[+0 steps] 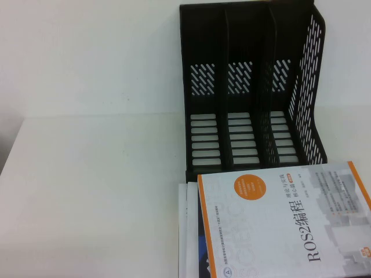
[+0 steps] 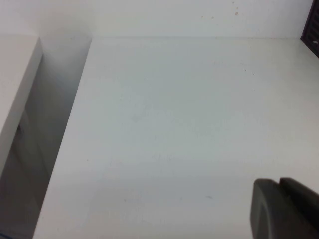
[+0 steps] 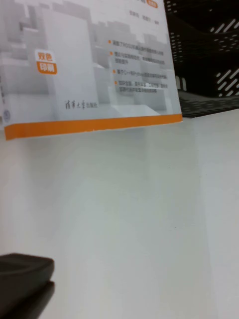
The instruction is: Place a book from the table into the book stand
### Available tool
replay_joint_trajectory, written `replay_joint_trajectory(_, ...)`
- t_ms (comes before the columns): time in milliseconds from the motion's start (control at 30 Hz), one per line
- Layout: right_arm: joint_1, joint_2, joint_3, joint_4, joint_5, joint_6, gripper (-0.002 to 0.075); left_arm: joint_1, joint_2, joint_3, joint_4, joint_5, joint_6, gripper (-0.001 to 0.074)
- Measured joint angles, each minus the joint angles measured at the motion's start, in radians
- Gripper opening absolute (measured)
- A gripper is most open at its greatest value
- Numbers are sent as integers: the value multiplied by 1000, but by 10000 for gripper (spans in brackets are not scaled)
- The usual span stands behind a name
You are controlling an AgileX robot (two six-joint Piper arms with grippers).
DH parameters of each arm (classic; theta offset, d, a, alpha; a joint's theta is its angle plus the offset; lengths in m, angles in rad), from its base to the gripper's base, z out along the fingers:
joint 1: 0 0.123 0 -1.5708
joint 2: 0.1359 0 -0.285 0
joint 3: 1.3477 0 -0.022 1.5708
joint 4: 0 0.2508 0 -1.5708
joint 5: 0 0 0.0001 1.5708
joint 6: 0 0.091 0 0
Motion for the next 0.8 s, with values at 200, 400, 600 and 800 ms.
replay_joint_trajectory(200,0,0,0,0,0,0,-3,0,0,0,0,0,0,-3)
replay_joint_trajectory(400,0,0,0,0,0,0,-3,0,0,0,0,0,0,-3)
replay_joint_trajectory(600,0,0,0,0,0,0,-3,0,0,0,0,-3,0,-3)
replay_joint_trajectory(800,0,0,8,0,-65,0,-3,0,0,8,0,-81,0,-3)
